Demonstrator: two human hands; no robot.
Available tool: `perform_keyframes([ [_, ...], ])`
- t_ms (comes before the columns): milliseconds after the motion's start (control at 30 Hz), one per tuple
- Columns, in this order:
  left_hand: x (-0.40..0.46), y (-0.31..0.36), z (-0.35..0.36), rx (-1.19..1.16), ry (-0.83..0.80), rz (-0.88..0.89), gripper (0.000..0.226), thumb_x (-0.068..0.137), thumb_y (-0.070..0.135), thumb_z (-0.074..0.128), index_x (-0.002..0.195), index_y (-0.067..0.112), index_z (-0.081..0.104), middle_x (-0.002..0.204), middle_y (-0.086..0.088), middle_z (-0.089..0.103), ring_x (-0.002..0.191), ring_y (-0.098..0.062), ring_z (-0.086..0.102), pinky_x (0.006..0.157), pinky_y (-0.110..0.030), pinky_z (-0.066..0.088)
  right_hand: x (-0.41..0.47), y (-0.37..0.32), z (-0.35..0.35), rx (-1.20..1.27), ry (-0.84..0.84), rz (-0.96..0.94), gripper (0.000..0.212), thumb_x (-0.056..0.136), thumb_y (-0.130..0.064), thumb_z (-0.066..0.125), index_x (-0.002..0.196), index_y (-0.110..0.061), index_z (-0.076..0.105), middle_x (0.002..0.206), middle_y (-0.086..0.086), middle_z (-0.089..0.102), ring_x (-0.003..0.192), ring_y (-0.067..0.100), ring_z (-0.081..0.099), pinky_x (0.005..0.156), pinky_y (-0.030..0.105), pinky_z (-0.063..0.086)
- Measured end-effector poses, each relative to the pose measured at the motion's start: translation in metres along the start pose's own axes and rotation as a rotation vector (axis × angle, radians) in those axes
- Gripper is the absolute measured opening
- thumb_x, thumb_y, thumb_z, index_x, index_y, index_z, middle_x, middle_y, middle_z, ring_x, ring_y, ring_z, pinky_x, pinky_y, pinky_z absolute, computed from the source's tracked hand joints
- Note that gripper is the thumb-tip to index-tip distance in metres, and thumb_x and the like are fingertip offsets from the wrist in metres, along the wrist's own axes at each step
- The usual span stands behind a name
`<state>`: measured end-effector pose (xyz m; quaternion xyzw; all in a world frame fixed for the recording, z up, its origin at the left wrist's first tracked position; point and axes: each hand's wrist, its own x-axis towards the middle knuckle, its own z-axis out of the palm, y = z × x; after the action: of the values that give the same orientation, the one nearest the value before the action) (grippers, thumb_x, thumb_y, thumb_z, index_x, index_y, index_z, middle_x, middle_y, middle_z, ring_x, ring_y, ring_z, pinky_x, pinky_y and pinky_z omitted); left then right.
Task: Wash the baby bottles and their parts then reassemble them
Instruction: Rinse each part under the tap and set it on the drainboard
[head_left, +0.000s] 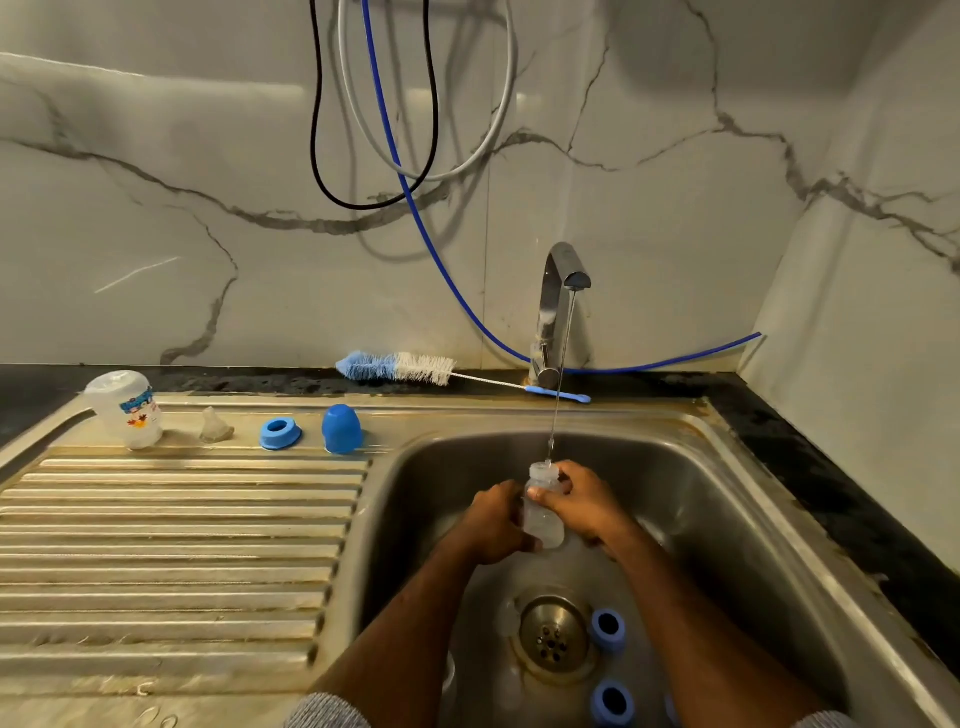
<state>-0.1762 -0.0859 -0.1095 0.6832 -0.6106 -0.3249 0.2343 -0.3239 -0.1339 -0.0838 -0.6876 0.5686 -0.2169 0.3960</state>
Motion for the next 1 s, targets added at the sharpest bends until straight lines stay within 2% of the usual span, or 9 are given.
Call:
perform_keyframes([
  [67, 0.000, 0.001, -0.001, -0.032, 0.036, 0.015, 0.067, 0.080, 0.022, 0.083, 0.138, 0.018, 0.050, 0.121, -0.001, 0.059, 0.110, -0.018, 0.060, 0.096, -0.038, 0.055, -0.005, 0.000, 0.000, 0.072, -0.031, 0.000, 0.036, 0.095, -0.032, 0.067, 0.129, -0.028, 0.054, 0.119, -0.001, 0.062, 0.101, 0.016, 0.059, 0.076, 0.032, 0.052],
  [200, -0.001, -0.001, -0.004, -0.084, 0.090, 0.024, 0.049, 0.085, 0.011, 0.076, 0.130, 0.014, 0.057, 0.116, -0.005, 0.065, 0.106, -0.024, 0.065, 0.090, -0.043, 0.059, -0.009, 0.001, 0.001, 0.156, -0.148, -0.012, 0.051, 0.096, -0.018, 0.066, 0.140, -0.029, 0.044, 0.128, 0.001, 0.055, 0.117, 0.022, 0.054, 0.095, 0.042, 0.052],
  [300, -0.002, -0.001, -0.007, -0.058, 0.099, 0.048, 0.038, 0.090, 0.010, 0.069, 0.127, 0.011, 0.061, 0.119, -0.010, 0.068, 0.109, -0.027, 0.066, 0.095, -0.047, 0.056, -0.007, 0.007, 0.004, 0.090, -0.154, -0.027, 0.068, 0.090, -0.006, 0.069, 0.148, -0.026, 0.039, 0.139, 0.005, 0.053, 0.127, 0.025, 0.051, 0.106, 0.048, 0.047],
  [400, -0.010, 0.003, -0.004, 0.010, 0.068, 0.064, 0.040, 0.095, 0.009, 0.061, 0.135, 0.012, 0.057, 0.128, -0.010, 0.064, 0.120, -0.026, 0.061, 0.103, -0.044, 0.051, -0.003, 0.015, 0.007, -0.031, -0.064, -0.047, 0.068, 0.092, -0.011, 0.070, 0.149, -0.024, 0.037, 0.143, 0.009, 0.053, 0.127, 0.027, 0.054, 0.102, 0.045, 0.050],
  [467, -0.018, 0.006, -0.002, 0.053, 0.056, 0.046, 0.046, 0.096, 0.011, 0.060, 0.141, 0.014, 0.052, 0.132, -0.009, 0.061, 0.122, -0.026, 0.059, 0.105, -0.041, 0.049, -0.004, 0.018, 0.010, -0.106, -0.040, -0.025, 0.068, 0.091, -0.017, 0.072, 0.147, -0.024, 0.036, 0.141, 0.011, 0.054, 0.122, 0.029, 0.057, 0.088, 0.039, 0.054],
  [533, -0.024, 0.007, -0.003, 0.065, 0.074, 0.035, 0.045, 0.095, 0.016, 0.063, 0.139, 0.015, 0.053, 0.131, -0.008, 0.061, 0.119, -0.024, 0.059, 0.101, -0.037, 0.050, -0.003, 0.020, 0.010, -0.127, -0.044, -0.010, 0.064, 0.089, -0.024, 0.074, 0.140, -0.022, 0.037, 0.137, 0.011, 0.056, 0.115, 0.026, 0.059, 0.075, 0.031, 0.050],
  [700, -0.044, 0.012, -0.024, 0.212, 0.147, 0.046, 0.034, 0.092, 0.024, 0.069, 0.125, 0.017, 0.063, 0.122, -0.005, 0.067, 0.112, -0.021, 0.063, 0.098, -0.037, 0.053, -0.006, 0.019, 0.002, -0.201, -0.014, -0.076, 0.051, 0.086, -0.035, 0.075, 0.128, -0.027, 0.047, 0.129, 0.009, 0.059, 0.110, 0.025, 0.059, 0.086, 0.035, 0.049],
  [833, -0.063, 0.017, -0.047, 0.327, 0.222, 0.060, 0.033, 0.091, 0.031, 0.069, 0.122, 0.021, 0.065, 0.120, -0.001, 0.067, 0.111, -0.020, 0.063, 0.099, -0.044, 0.052, -0.016, 0.016, 0.001, -0.342, -0.020, -0.118, 0.069, 0.081, -0.041, 0.079, 0.142, -0.030, 0.049, 0.140, 0.010, 0.052, 0.127, 0.029, 0.051, 0.103, 0.037, 0.044],
  [1000, -0.084, 0.021, -0.076, 0.322, 0.243, 0.087, 0.030, 0.091, 0.029, 0.070, 0.119, 0.017, 0.067, 0.117, -0.004, 0.068, 0.108, -0.021, 0.063, 0.098, -0.042, 0.052, -0.031, 0.001, 0.000, -0.423, 0.065, -0.176, 0.071, 0.067, -0.043, 0.090, 0.122, -0.021, 0.052, 0.122, 0.006, 0.063, 0.112, 0.024, 0.058, 0.091, 0.036, 0.051],
])
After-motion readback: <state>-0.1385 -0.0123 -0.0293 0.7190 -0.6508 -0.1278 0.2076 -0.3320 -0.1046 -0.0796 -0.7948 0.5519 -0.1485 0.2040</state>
